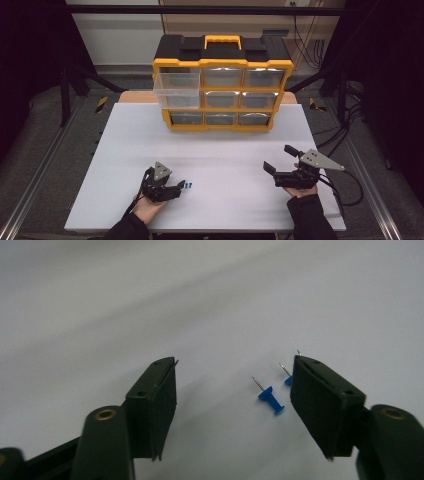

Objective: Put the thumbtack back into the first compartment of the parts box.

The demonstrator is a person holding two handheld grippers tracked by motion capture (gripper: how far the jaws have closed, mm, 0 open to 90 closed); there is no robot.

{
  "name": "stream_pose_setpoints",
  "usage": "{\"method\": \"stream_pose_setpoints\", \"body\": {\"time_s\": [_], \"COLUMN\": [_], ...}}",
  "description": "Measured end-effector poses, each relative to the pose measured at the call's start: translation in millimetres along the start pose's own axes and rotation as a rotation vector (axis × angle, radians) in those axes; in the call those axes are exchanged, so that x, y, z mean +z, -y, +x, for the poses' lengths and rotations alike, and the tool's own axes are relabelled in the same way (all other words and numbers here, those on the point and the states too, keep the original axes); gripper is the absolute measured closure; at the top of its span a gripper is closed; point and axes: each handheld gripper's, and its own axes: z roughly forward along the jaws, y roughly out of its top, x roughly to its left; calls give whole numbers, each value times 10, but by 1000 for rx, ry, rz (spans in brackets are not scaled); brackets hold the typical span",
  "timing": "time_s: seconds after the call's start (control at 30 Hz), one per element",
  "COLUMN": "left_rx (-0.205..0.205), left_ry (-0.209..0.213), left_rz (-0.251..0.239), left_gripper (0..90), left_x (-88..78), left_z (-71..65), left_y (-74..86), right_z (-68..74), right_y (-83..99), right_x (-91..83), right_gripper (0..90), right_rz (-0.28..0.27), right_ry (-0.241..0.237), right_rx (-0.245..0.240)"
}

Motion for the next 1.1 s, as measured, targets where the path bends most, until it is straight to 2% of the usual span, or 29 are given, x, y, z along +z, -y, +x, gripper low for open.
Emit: {"method": "stream_pose_setpoints", "body": {"time_s": [0.17,0.33,0.43,1.1], "left_rx": [-2,21,13,41], "left_ry": [-6,-5,0,-14], "left_rz": [12,30,23,42], "left_gripper": [446,512,540,712], "left_x": [26,24,33,29], "left_z": [-44,-64,-78,-101], "left_y": [11,11,15,12], "right_z": [-3,-3,-2,-8], "right_y": [-1,0,0,-1], "right_x": [-4,-2,-1,-5], "right_gripper": [5,5,5,5], "right_rz": [-5,-5,-6,-5], "right_ry": [-1,-4,-4,-3], "right_rx": [-1,1,2,-1]}}
